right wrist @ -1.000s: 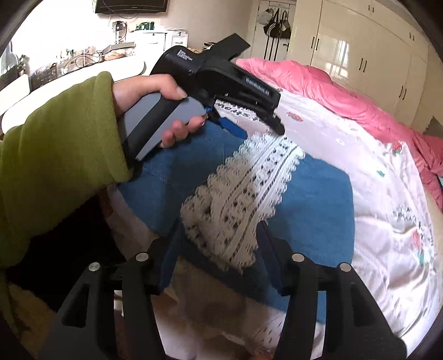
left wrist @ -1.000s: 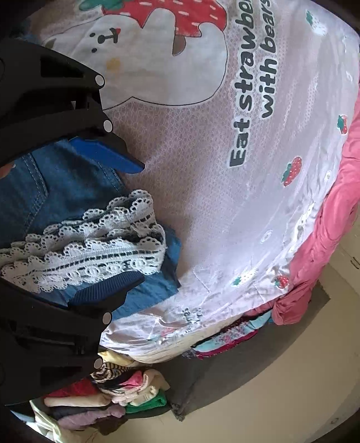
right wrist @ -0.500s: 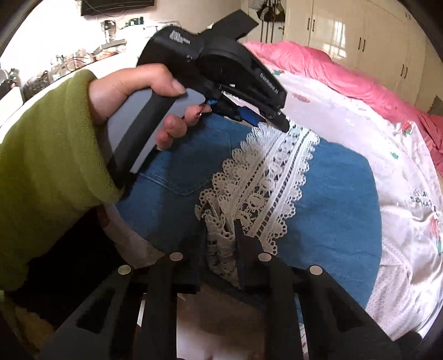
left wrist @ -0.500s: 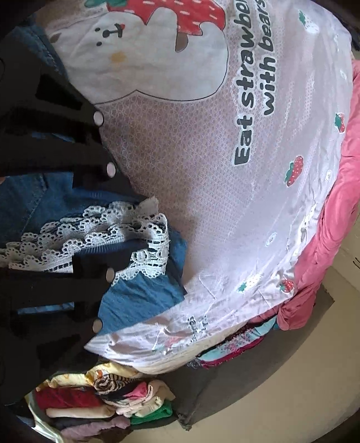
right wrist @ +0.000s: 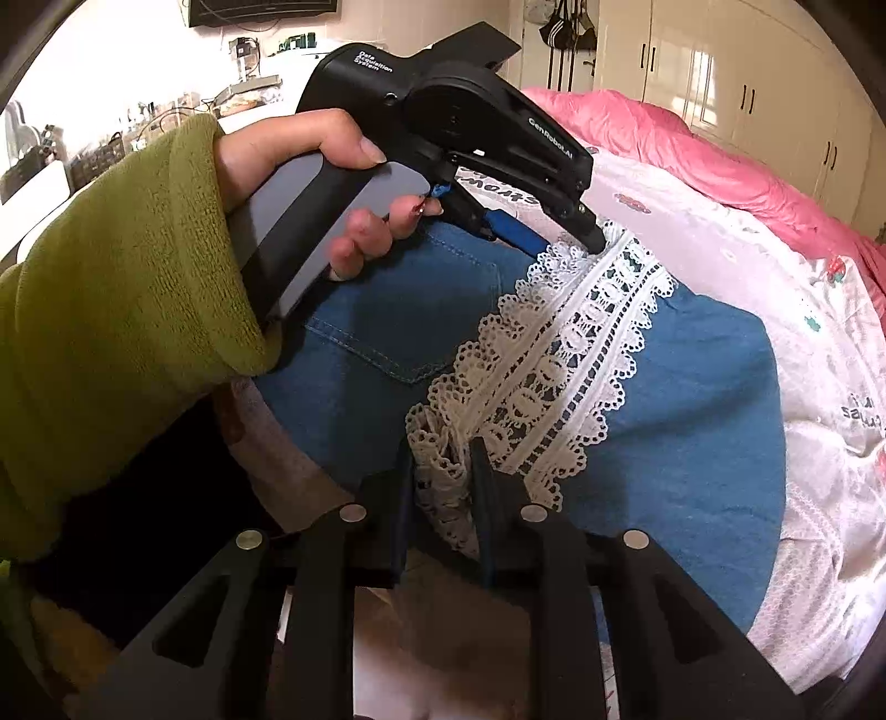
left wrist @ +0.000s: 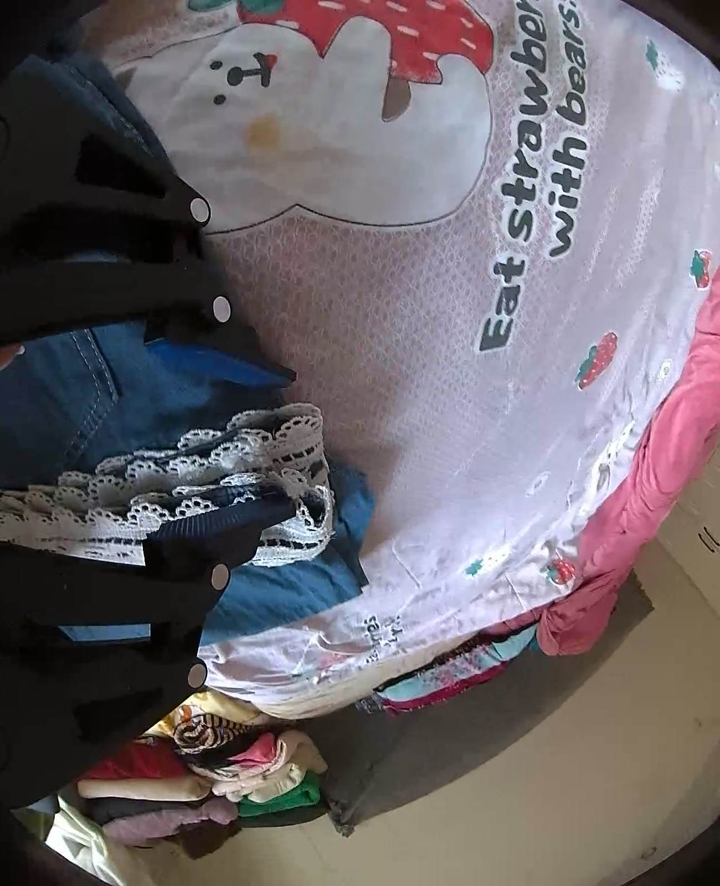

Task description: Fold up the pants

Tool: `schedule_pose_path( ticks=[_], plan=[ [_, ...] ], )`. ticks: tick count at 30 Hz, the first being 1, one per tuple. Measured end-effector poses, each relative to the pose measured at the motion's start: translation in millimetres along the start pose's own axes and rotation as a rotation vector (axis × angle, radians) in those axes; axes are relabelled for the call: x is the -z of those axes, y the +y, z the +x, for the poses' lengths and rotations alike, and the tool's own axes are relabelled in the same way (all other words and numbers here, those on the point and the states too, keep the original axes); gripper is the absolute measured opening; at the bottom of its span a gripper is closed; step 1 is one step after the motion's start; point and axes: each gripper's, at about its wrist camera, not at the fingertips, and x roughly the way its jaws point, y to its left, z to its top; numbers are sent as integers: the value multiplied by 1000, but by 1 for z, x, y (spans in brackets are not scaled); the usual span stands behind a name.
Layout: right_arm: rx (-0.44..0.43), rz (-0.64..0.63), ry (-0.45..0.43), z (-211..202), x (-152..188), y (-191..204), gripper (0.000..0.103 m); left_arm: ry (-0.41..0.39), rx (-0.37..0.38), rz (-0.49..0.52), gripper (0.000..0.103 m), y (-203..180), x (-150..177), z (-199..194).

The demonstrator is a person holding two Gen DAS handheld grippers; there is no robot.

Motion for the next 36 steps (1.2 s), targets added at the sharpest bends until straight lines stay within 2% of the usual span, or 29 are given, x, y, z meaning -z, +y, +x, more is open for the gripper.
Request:
schedule_pose_path(
  ticks=[3,6,9,11,16,18,20,23,25,26,27,32,35,36],
  plan=[
    [-2,-2,3,1,0,-2,24,6,92,-43,35,2,-1,2],
    [-8,3,6,5,-4,-7,24,3,150,-80,36,6,-1,3],
    [-10,8,6,6,-4,-9,24,-4,187,-92,38,5,-1,1],
    [-10,9,5,6,-5,-11,24,-5,219,-105,43,5,-1,0],
    [-9,2,0,6,-1,-9,24,-13,270,-112,48,1,-1,0],
    [-12,3,-3,6,0,-9,25,-17,309,-126,56,1,-1,-1],
    [-17,7,-4,6,1,-8,25,-17,315,-124,56,1,-2,-1],
    [-20,6,-8,6,2,-9,25,-8,201,-72,55,-7,-1,4],
    [-23,9,-9,7,3,-10,25,-1,113,-41,35,-13,1,11],
    [-25,11,-9,8,3,-11,25,-5,81,-27,15,-14,1,13],
    [-27,14,-9,8,3,-12,25,-12,46,-12,12,-16,1,14],
    [-42,12,-41,-1,1,-13,25,-62,35,37,11,-25,-1,-11],
    [-40,-12,-24,3,3,-9,25,-62,-51,91,16,-26,0,-12],
    [-45,-10,-17,6,4,-9,26,-30,-78,97,17,-22,1,-2]
  ],
)
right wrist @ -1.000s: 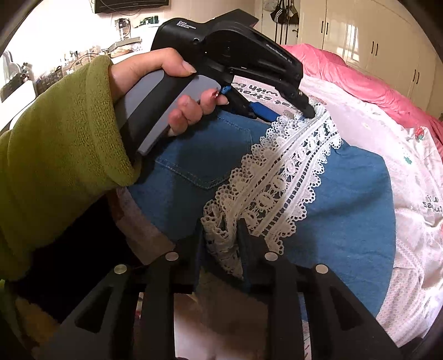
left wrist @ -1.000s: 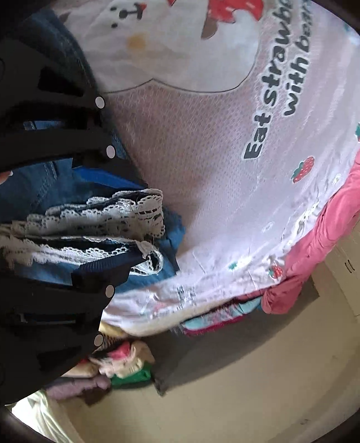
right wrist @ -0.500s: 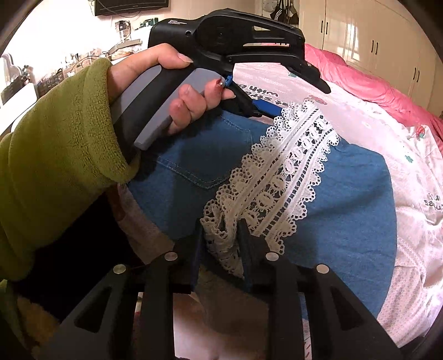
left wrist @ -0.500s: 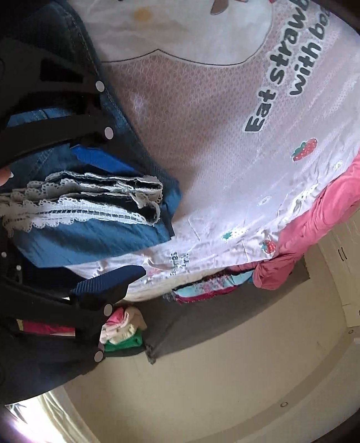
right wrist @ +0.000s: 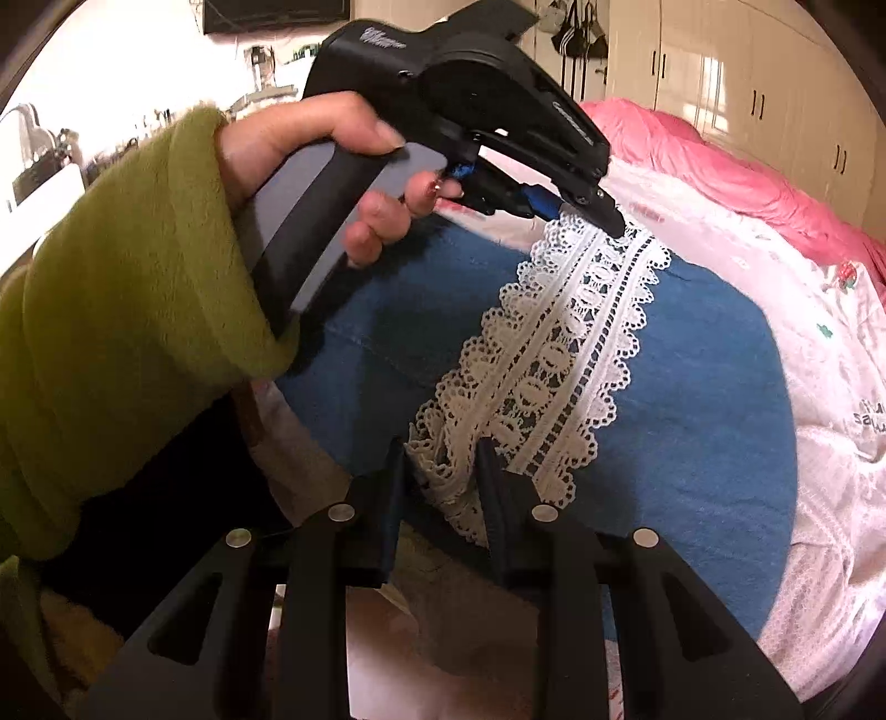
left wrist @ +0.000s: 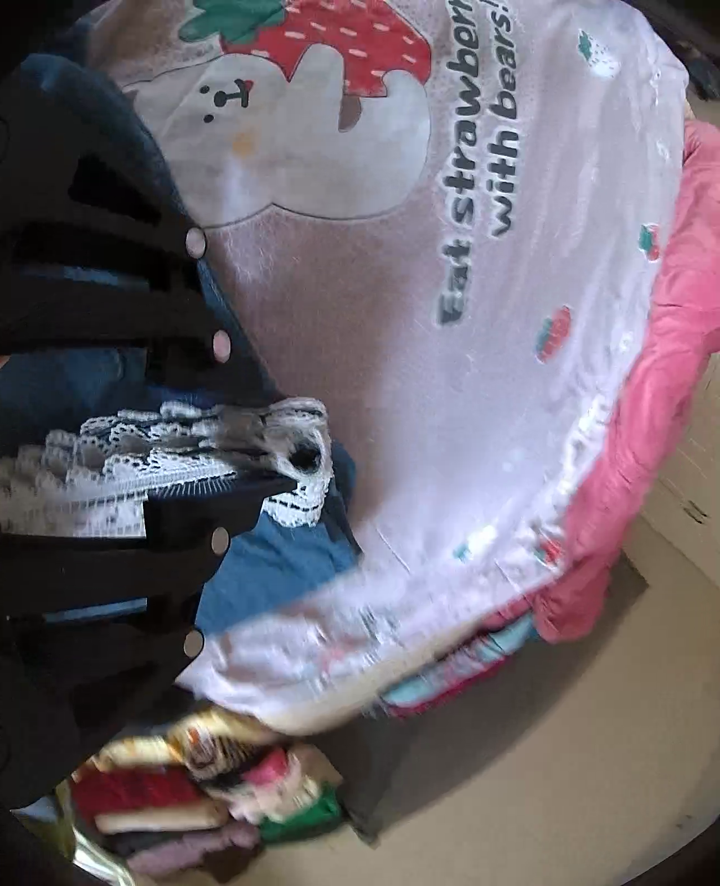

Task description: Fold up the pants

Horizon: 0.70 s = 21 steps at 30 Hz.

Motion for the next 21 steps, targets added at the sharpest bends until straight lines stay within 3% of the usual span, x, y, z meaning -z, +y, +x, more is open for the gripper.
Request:
schedule_pose_path(
  ticks=[3,7,9,10,12,16,19,21],
  plan=[
    [-18,8,6,5,4,-2,30,36,-38,-6,22,8,2,18],
    [-64,20,3,-4,2,-6,39,29,-32,-9,26,13,2,13],
    [-98,58,-4,-17,2,-13,39,11,-34,-3,50,12,1,6],
    [-104,77,-13,-24,2,-18,39,-8,-10,1,54,10,0,-2],
    [-90,117,-41,-41,3,-31,39,-47,20,9,54,5,0,-17],
    [10,194,-71,-63,10,-64,39,-115,-85,83,54,-16,23,-45],
    [53,232,-27,-61,19,-82,40,-114,-53,139,54,-37,50,-51],
    [31,260,23,-53,28,-92,40,-87,-55,181,54,-54,69,-49]
  ],
)
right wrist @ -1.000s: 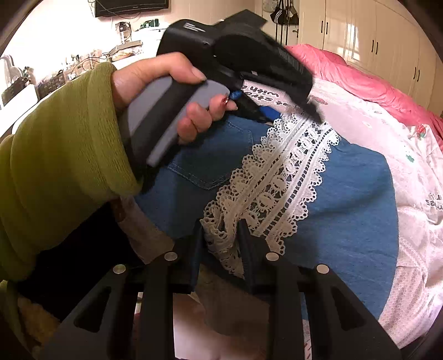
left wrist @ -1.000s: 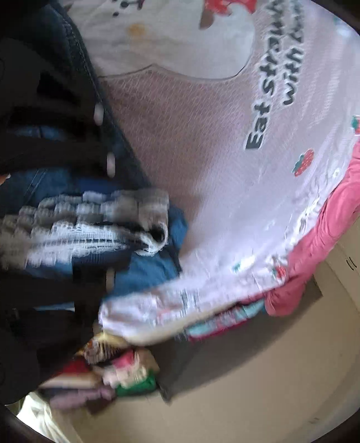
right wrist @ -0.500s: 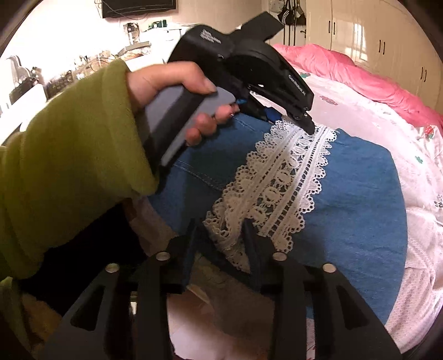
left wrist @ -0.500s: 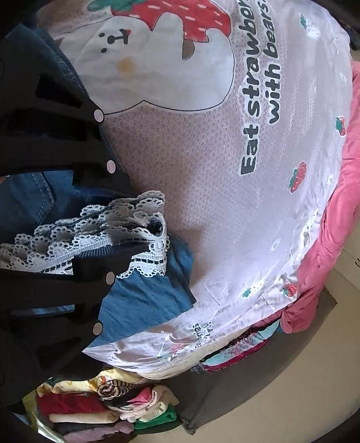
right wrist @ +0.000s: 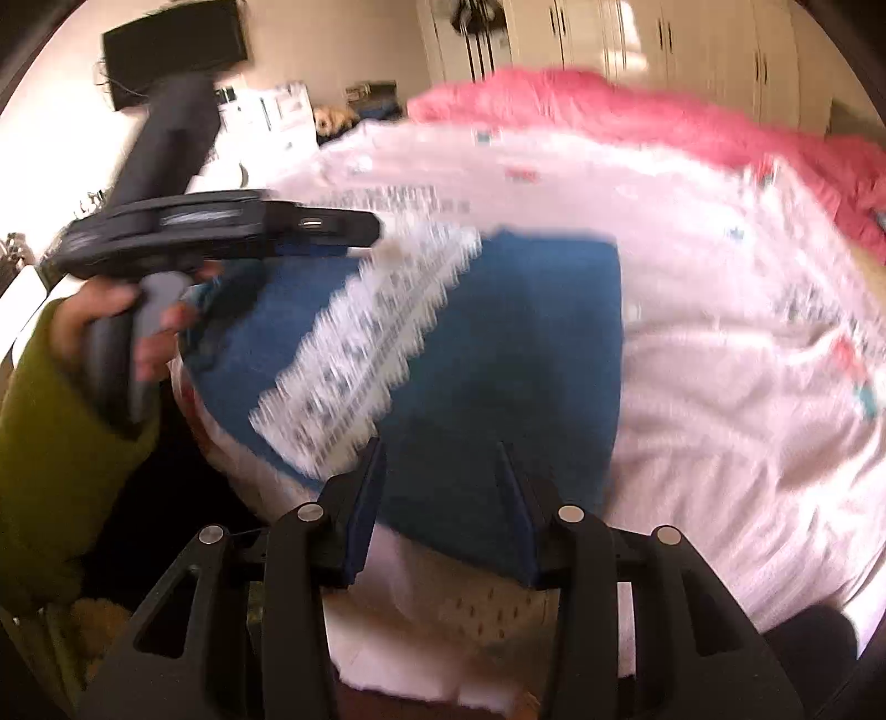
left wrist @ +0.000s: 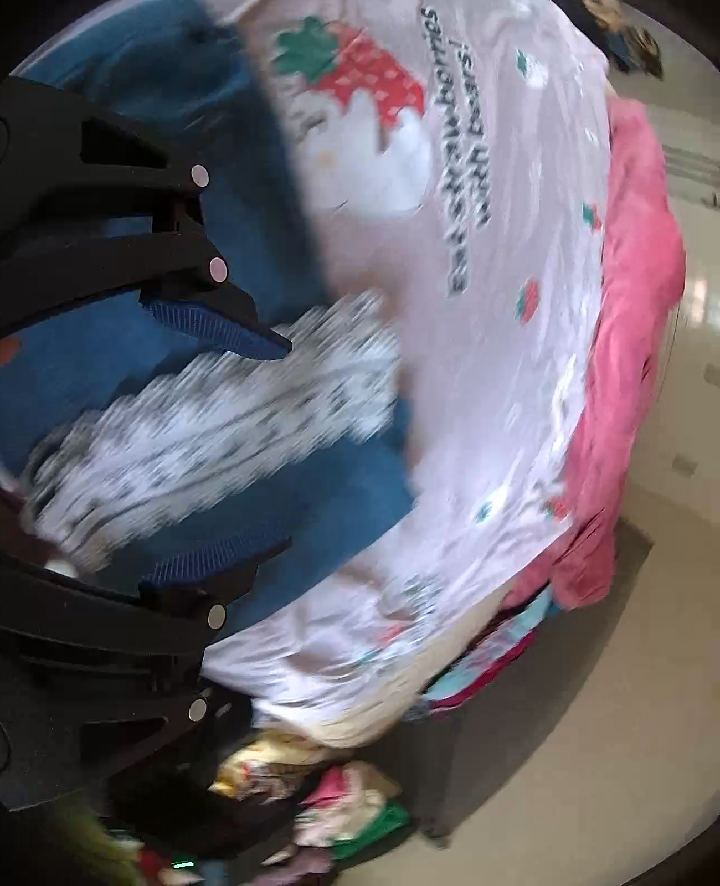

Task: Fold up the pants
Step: 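Release the lace edge with the left gripper and pull back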

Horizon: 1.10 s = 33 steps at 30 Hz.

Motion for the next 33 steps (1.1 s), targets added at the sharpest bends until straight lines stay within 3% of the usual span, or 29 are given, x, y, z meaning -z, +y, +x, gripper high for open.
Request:
schedule_pose_path(
  ticks=[4,8,16,20,26,27,29,33],
  plan=[
    [59,26,88,14,14,-9,39,74,-71,121,55,-32,33,7],
    [42,57,98,16,25,-15,40,145,-120,128,55,-33,56,23],
    [-5,112,78,14,28,-23,41,153,-139,117,56,-30,61,22],
    [-98,184,42,-3,29,-32,66,129,-141,93,61,-34,62,7],
    [-102,210,-27,-26,24,-36,67,85,-166,69,65,-33,64,-20],
    [-107,216,-35,-28,22,-36,78,79,-173,62,67,-32,64,-24],
    [-99,224,-63,-34,20,-37,90,62,-193,42,70,-27,64,-33],
    [-84,227,-76,-36,10,-36,90,22,-223,6,75,-18,64,-53]
  ],
)
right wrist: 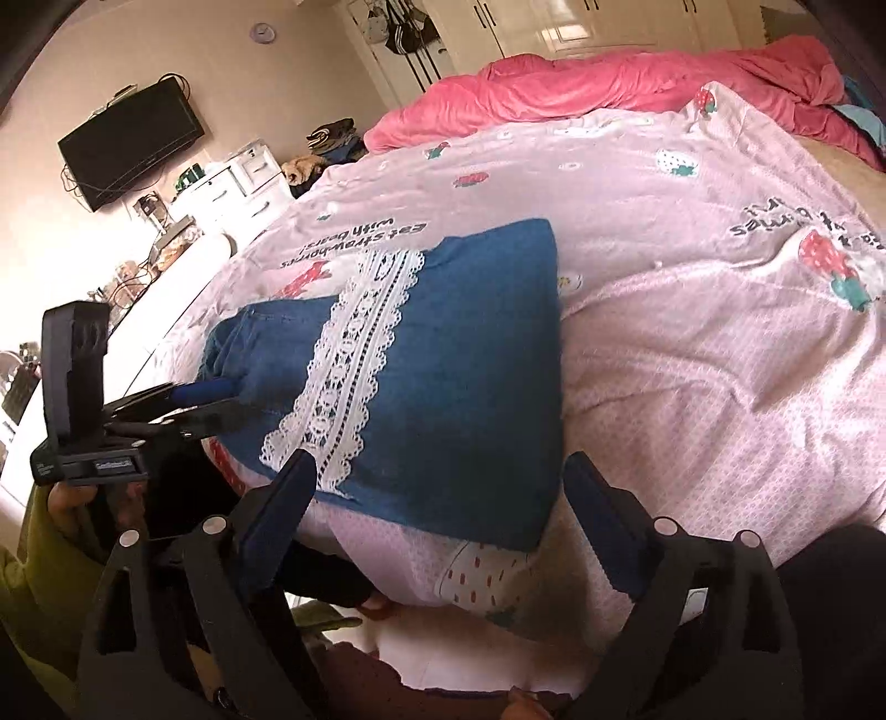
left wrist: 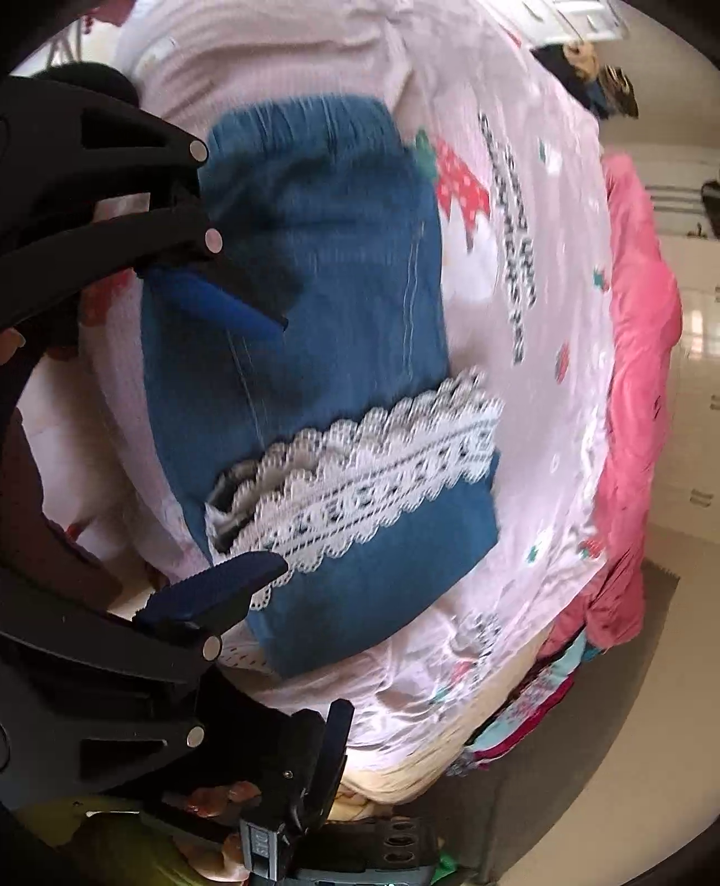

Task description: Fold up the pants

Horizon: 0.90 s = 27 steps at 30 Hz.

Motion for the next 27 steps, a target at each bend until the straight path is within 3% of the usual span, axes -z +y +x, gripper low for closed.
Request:
schedule_pose_path(
  ticks=[16,27],
  plan=[
    [-25,-159,21,33,-51,70,96,-75,-73,-174,88,61,13,-35],
    [-52,-382,103,106,-110,145,97,-42,-62,-302,89,94,28,-25]
  ],
)
